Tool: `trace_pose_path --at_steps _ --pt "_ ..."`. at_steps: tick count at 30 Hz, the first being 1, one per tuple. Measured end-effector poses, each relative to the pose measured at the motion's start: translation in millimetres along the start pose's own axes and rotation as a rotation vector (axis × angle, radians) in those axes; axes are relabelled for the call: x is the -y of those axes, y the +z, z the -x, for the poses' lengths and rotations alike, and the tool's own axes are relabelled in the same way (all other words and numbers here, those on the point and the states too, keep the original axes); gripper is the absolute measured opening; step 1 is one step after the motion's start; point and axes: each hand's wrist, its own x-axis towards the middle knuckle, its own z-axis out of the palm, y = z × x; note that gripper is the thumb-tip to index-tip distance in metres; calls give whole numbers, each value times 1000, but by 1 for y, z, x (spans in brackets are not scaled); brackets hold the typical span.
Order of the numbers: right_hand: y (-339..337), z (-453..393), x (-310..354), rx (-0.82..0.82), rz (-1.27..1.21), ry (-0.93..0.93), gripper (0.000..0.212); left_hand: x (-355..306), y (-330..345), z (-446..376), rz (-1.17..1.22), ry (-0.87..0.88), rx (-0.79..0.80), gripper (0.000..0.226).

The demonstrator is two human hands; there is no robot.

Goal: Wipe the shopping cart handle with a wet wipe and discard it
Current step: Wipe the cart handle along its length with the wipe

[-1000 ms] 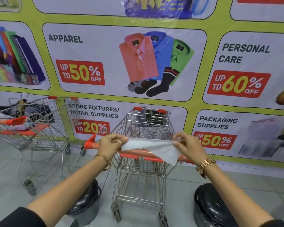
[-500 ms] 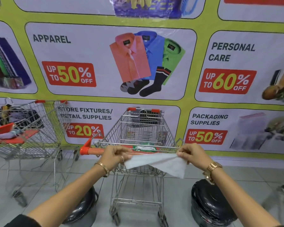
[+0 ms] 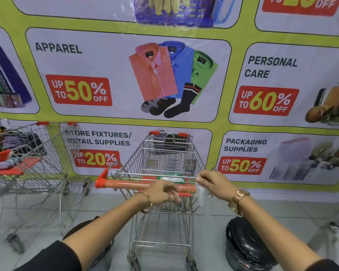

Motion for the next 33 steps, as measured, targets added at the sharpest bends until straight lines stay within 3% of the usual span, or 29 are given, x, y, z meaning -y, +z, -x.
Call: trace_pose_path --at_steps 4,6,8,11,15,21,25,28,30,33 --pt "-7 -2 11 13 18 -41 34 -11 15 -12 -14 57 7 55" --pt "-10 -2 14 21 11 -55 24 -10 21 -15 -15 93 16 60" --pt "-13 -2 16 22 7 -64 16 -5 25 -17 -44 135 0 47" --pt "-16 -1 18 10 26 -67 15 0 27 -14 -115 135 -78 6" --pt "-21 2 16 0 17 -45 16 11 21 -7 -197 72 -131 5" --pt "-18 5 8 41 10 -21 16 28 6 6 -224 22 36 23" --pt "-13 5 -1 54 -8 12 19 36 -4 13 -4 -17 30 22" --pt "-10 3 -5 85 -27 27 18 37 -8 13 385 -60 54 45" --pt "-8 2 -5 88 -37 18 17 33 -9 14 573 -111 13 43" --pt "-5 -2 -10 50 -61 16 21 31 -11 10 476 -184 -189 31"
